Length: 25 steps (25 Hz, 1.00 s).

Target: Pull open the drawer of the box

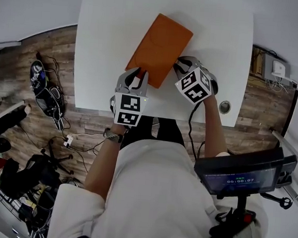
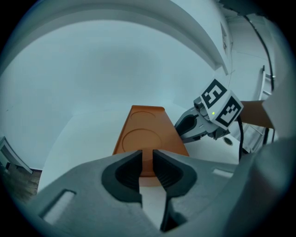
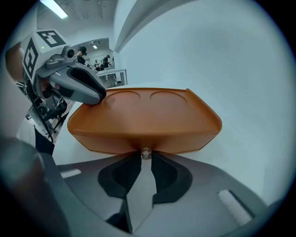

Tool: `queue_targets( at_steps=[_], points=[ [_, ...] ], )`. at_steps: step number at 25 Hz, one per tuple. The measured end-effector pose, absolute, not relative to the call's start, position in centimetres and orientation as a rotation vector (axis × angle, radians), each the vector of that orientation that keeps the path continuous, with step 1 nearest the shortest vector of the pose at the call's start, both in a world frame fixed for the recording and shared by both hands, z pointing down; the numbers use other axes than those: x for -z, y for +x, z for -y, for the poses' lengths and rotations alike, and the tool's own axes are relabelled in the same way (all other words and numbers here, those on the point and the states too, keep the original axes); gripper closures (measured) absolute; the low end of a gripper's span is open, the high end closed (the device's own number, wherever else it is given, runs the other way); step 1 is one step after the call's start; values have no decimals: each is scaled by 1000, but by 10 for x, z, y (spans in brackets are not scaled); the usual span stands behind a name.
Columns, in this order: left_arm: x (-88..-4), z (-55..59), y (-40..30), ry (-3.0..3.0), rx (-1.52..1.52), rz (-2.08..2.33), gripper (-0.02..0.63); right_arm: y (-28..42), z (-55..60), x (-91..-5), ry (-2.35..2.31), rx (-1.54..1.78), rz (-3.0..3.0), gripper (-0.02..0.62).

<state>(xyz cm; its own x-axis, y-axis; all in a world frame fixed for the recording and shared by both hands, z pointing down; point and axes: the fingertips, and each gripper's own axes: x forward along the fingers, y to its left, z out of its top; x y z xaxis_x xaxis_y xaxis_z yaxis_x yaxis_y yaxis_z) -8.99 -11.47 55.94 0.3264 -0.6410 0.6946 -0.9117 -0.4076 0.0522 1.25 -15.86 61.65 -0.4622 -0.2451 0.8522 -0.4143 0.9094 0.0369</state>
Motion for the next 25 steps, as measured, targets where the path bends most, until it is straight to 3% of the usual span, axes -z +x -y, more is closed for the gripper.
queue_targets(
  at_steps=[25],
  points=[
    [-562, 119, -93, 2152, -846, 1374, 531, 24, 157, -618, 479, -267, 2065, 526]
  ],
)
